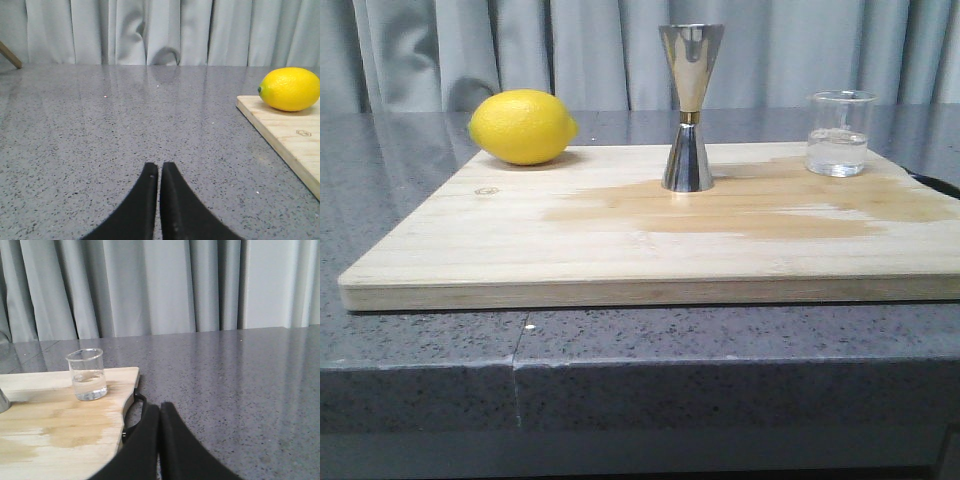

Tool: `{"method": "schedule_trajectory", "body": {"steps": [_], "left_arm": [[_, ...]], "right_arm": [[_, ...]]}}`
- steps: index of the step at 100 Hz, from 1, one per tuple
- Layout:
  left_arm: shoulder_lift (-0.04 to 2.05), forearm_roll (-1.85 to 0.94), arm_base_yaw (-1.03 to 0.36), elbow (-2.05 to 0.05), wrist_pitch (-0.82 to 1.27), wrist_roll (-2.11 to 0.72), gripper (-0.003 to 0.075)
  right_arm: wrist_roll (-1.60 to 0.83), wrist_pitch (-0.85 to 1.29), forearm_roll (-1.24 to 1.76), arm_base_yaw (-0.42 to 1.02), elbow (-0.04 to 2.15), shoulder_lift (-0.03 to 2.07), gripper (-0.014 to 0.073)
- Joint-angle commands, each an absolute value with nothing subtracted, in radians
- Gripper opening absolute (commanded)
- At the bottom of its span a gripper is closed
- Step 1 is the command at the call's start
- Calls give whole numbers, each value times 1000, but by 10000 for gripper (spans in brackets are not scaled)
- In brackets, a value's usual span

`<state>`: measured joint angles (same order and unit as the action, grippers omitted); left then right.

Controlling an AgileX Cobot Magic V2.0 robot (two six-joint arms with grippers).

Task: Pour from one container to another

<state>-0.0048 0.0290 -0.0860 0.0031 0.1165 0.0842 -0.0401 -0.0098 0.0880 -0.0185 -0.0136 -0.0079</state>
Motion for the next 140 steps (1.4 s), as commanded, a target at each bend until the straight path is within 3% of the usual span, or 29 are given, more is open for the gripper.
{"method": "schedule_trajectory", "body": {"steps": [1, 85, 108, 140], "left_arm": [[-28, 22, -85, 39, 37, 92, -19], [-28, 34, -85, 39, 37, 89, -19], [-28, 34, -85, 31, -51, 89, -19], [19, 34, -85, -163, -43, 89, -19]], "right_arm": [[-41, -94, 89, -23, -40, -27, -67], [-41, -94, 89, -23, -40, -27, -67], [-41, -115, 89, -23, -34, -27, -67], [-41, 81, 89, -23, 179, 29, -67]]}}
